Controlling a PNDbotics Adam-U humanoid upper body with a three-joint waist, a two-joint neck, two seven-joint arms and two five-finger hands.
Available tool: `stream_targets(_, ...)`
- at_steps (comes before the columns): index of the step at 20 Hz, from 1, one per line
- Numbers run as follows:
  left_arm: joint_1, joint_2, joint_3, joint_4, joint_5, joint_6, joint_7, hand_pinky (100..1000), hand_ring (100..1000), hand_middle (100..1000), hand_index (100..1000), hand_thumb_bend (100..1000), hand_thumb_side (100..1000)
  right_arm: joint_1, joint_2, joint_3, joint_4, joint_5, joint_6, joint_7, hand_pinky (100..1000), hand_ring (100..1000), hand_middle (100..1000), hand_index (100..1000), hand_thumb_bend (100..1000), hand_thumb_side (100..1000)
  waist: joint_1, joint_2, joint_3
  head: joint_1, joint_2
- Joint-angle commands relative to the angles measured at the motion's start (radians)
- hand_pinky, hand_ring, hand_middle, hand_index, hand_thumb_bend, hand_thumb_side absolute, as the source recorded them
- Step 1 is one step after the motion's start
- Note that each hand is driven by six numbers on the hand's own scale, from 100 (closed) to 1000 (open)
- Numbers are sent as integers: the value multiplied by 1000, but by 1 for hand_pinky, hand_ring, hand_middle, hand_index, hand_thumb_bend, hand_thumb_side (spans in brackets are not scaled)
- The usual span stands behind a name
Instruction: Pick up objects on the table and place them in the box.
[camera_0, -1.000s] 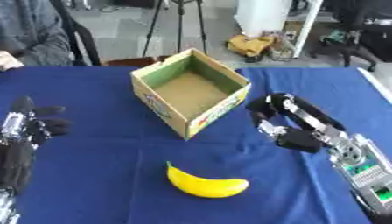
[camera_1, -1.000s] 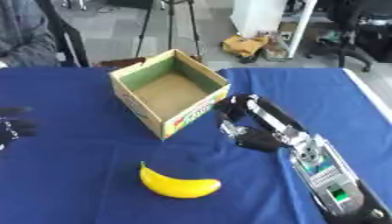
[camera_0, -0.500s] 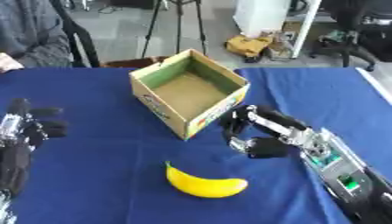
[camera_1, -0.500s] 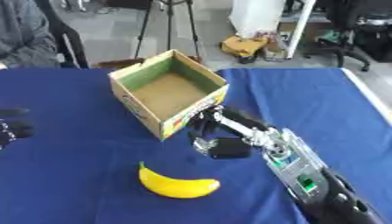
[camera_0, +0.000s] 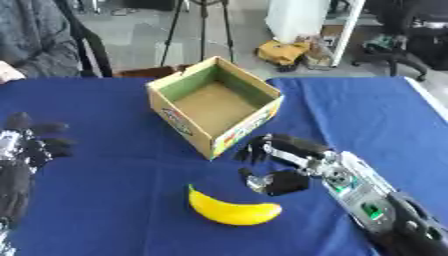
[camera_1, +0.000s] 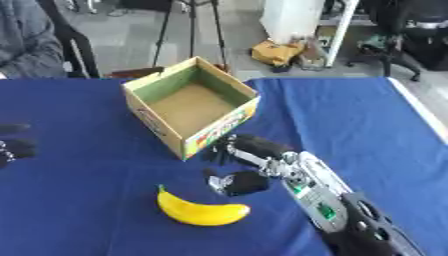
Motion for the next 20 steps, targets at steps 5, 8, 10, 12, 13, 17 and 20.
stream_targets(5, -8, 14, -2, -13, 3, -1, -4, 693, 657, 712, 693, 289, 1000, -17, 11, 3, 25, 113, -30, -12, 674, 686, 716, 831, 100, 759, 5, -14, -2, -4, 2)
stream_targets(8, -8, 14, -2, -13, 3, -1, -4, 694, 657, 712, 693, 289, 1000, -16, 18, 5, 40, 127, -36, -16, 674, 685, 715, 830, 100, 759, 6, -13, -2, -4, 2)
stream_targets(10, -7, 14, -2, -13, 3, -1, -5, 694, 656, 712, 693, 288, 1000, -15, 21, 8, 45, 136, -41, -17, 676, 688, 719, 831, 100, 769, 7, -13, -3, -5, 2)
stream_targets(12, -7, 14, -2, -12, 2, 0, -5, 694, 656, 712, 693, 288, 1000, -15, 23, 13, 47, 150, -46, -16, 677, 691, 721, 833, 100, 772, 7, -13, -3, -5, 2)
stream_targets(13, -7, 13, -2, -12, 2, 0, -5, 694, 656, 712, 693, 288, 1000, -15, 24, 15, 47, 158, -48, -15, 679, 693, 724, 834, 100, 774, 7, -13, -3, -5, 2)
stream_targets(17, -6, 13, -2, -12, 2, 0, -5, 695, 656, 712, 694, 287, 1000, -12, 28, 21, 49, 192, -55, -16, 690, 712, 734, 841, 102, 797, 7, -12, -3, -6, 2)
stream_targets(20, -6, 13, -2, -12, 2, 0, -5, 696, 656, 712, 694, 288, 1000, -10, 29, 28, 48, 212, -65, -9, 704, 728, 743, 852, 232, 826, 7, -12, -3, -7, 3)
